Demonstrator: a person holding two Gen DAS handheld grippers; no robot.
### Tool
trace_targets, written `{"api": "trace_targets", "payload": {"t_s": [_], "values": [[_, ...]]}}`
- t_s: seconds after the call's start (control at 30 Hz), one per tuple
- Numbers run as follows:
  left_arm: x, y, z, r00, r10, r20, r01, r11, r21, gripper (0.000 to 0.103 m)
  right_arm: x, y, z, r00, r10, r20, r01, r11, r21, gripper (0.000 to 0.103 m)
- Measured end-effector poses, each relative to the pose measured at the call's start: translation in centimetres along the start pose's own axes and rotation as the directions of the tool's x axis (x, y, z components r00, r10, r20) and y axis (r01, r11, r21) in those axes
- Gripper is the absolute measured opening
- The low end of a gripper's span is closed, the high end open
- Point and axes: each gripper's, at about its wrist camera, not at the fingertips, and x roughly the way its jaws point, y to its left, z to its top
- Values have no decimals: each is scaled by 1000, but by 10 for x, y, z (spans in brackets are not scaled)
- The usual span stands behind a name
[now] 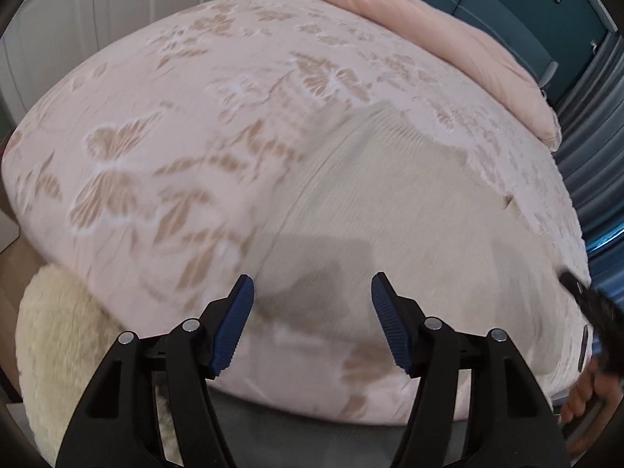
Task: Fold small clothes
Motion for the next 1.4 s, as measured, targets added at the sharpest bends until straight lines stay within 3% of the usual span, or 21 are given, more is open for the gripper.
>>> {"api": "trace_targets", "payload": {"t_s": [0.13, 0.2, 0.37, 0.47, 0.57, 0.7, 0.83, 0.87, 0.93, 1.0, 1.1, 1.2, 1.27, 1.33, 1.4], "values": [[-1, 10, -13, 999, -25, -28, 24, 999, -31, 61, 60, 35, 13, 993, -31, -110, 26, 999, -47, 7], [-1, 13, -17, 999, -27, -34, 26, 999, -30, 61, 95, 43, 15, 979, -109, -173, 96, 992, -82, 2], [-1, 20, -16, 997, -61, -35, 59, 996, -60, 61, 125, 54, 31, 966, -200, -162, 179, 975, -132, 0], [2, 18, -11, 996, -87, -24, 85, 994, -73, 67, 111, 52, 32, 971, -187, -151, 170, 979, -115, 3], [12, 19, -6, 992, -119, -36, 115, 988, -108, 69, 66, 39, 28, 996, -37, -75, 39, 999, 15, 4], [35, 18, -4, 983, -166, -78, 151, 974, -172, 70, 30, 27, 1, 998, -55, -35, 56, 998, 37, 4], [45, 19, -1, 983, -171, -61, 150, 957, -248, 76, 45, 14, -25, 986, -98, -136, 102, 994, 24, 4], [45, 19, 1, 983, -173, -58, 152, 953, -262, 74, 54, 11, -30, 983, -94, -159, 99, 995, 28, 4], [45, 15, 7, 975, -213, -68, 188, 945, -267, 37, 61, 5, -37, 990, -75, -122, 81, 996, 45, 2], [40, 10, 14, 970, -232, -77, 204, 943, -262, 18, 63, 5, -39, 991, -77, -113, 83, 996, 43, 2], [7, -17, 25, 973, -231, 1, 228, 961, -157, 12, 63, 8, -39, 990, -94, -105, 95, 995, 5, 2], [-34, -66, 36, 959, -274, 78, 275, 961, -8, 9, 59, 1, -39, 994, -52, -95, 55, 998, 34, 2], [-54, -99, 40, 946, -307, 108, 299, 951, 81, 9, 49, -8, -39, 997, 9, -80, -2, 995, 98, 4], [-70, -143, 40, 932, -343, 117, 318, 928, 194, 9, 28, -22, -41, 996, 91, -12, -88, 981, 171, 6], [-75, -180, 33, 922, -376, 96, 339, 902, 268, 9, 3, -39, -44, 993, 110, 45, -116, 974, 193, 6]]}}
